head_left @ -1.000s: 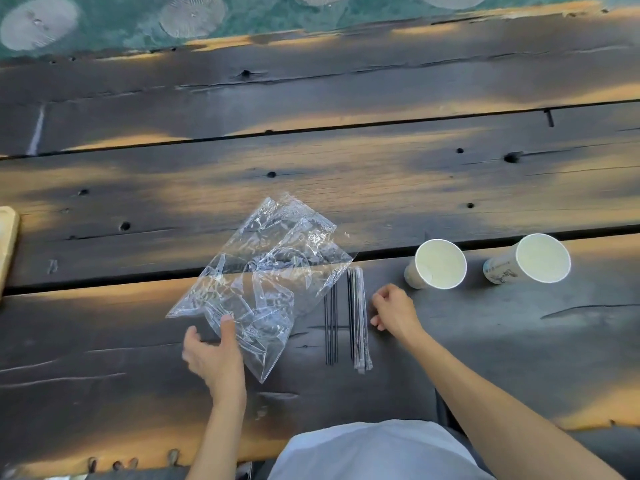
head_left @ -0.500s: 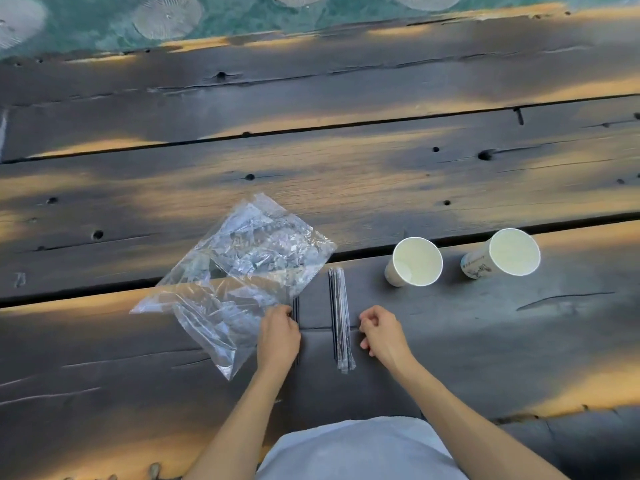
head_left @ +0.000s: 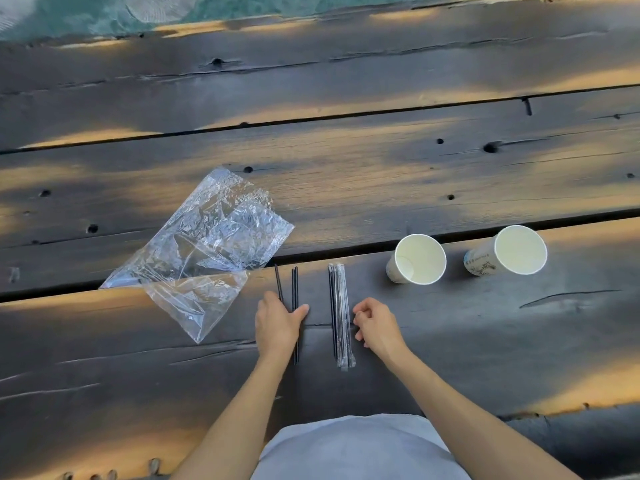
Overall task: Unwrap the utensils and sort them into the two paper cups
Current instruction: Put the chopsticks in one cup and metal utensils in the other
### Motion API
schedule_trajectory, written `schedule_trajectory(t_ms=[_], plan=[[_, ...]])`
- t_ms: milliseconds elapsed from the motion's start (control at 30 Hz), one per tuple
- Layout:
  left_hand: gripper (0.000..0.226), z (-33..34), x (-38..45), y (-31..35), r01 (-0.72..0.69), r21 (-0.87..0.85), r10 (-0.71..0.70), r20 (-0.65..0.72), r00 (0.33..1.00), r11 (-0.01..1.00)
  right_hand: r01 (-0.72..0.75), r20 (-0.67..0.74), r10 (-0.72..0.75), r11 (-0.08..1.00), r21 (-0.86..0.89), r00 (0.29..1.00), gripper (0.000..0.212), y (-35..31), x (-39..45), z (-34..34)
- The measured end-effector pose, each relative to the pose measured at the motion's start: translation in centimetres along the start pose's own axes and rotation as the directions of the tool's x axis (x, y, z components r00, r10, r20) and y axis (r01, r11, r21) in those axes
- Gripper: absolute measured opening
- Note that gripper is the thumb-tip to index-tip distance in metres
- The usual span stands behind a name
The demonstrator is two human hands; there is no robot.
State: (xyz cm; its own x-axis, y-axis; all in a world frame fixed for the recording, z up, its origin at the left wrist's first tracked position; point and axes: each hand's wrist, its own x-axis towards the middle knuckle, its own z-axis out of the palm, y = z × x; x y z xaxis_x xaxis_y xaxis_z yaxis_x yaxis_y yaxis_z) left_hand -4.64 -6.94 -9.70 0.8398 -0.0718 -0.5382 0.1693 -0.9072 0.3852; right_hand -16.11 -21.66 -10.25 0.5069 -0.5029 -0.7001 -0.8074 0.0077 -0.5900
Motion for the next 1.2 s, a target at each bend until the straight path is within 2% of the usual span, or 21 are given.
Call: schedule_trajectory(t_ms=[200,333,500,633,700,833,1000,1200], plan=[[0.015,1.4,-1.1,1.1,-0.071,0.143,0.063,0.057,0.996,0.987,0.037,-0.012,-0.038,0.995,-0.095,0.999,0.02,-0.9,0.7,0.6],[0.007,1.9,-1.0,1.0,-0.11,0.143,0.089,0.149,0.985,0.984,0.044,-0.049,-0.053,0.985,-0.166,0.997,0.014,-1.3,1.2,1.1],[0.009,2.0,-0.9,-0.3,-0.063,-0.13,0.086,0.177,0.98,0.989,0.062,-0.067,-0.084,0.958,-0.281,0.994,0.02,-1.6,1.2,1.4],[0.012,2.4,-1.1,-0.8,0.007,-0.257,0.041,0.182,0.983,0.966,0.067,-0.031,-0.084,0.927,-0.368,0.996,0.023,-1.6,1.3,1.5],[0.005,2.4,-1.3,-0.3,-0.013,-0.263,0.061,0.173,0.983,0.965,0.087,-0.011,-0.099,0.914,-0.396,0.995,0.025,-1.7,1.4,1.6],[0.013,2.6,-1.5,0.6,-0.048,-0.273,0.092,0.151,0.984,0.961,0.159,0.006,-0.168,0.924,-0.346,0.986,0.013,-1.8,1.4,1.9],[0.027,3.5,-1.4,1.9,-0.086,-0.182,0.122,0.202,0.972,0.98,0.153,-0.04,-0.171,0.947,-0.282,0.984,0.007,-1.4,1.4,1.6],[0.023,3.8,-1.0,1.7,-0.068,-0.111,0.088,0.189,0.978,0.992,0.145,-0.04,-0.159,0.961,-0.237,0.986,0.008,-1.0,1.4,1.4]])
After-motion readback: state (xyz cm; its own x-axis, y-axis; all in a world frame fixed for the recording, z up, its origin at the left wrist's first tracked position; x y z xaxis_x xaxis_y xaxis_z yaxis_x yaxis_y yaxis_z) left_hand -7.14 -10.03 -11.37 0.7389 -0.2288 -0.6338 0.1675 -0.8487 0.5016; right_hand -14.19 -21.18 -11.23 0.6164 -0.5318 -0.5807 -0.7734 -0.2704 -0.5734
